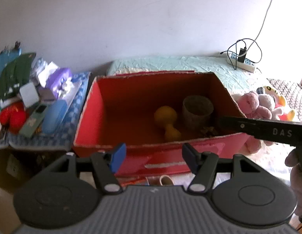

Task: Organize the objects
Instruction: 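Withdraw both grippers from the box toward the beige bunny slipper, then move both grippers down onto the beige bunny slipper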

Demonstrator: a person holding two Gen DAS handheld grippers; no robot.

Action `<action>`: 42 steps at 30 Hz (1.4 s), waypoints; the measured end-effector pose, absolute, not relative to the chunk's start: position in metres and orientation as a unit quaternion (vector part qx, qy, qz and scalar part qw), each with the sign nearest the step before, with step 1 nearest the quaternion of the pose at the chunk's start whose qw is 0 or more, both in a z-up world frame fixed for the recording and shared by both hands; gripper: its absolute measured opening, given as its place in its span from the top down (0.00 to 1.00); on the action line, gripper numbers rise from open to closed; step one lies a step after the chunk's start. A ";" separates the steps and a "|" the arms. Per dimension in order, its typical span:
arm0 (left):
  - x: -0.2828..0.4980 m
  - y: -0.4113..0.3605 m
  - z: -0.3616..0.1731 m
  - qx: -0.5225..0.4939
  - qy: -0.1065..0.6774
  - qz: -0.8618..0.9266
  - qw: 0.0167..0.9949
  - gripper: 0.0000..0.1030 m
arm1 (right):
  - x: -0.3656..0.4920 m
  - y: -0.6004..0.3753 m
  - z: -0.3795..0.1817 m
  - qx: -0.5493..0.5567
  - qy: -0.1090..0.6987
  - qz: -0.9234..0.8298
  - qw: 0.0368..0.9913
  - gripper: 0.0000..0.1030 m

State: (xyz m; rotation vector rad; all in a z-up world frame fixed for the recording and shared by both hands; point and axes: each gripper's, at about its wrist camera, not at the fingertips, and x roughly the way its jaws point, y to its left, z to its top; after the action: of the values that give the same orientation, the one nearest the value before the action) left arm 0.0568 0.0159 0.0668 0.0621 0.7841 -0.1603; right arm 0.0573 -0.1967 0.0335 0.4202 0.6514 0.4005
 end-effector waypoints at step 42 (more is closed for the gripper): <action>0.033 -0.006 -0.047 -0.051 0.513 -0.128 0.848 0.37 | 0.049 -0.168 -0.044 0.237 0.474 0.290 0.797 0.74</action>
State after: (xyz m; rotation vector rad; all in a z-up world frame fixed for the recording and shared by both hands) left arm 0.0326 -0.0062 -0.0465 -0.1067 1.0807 -0.2703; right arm 0.0490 -0.1679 -0.0437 0.5090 1.0181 0.6222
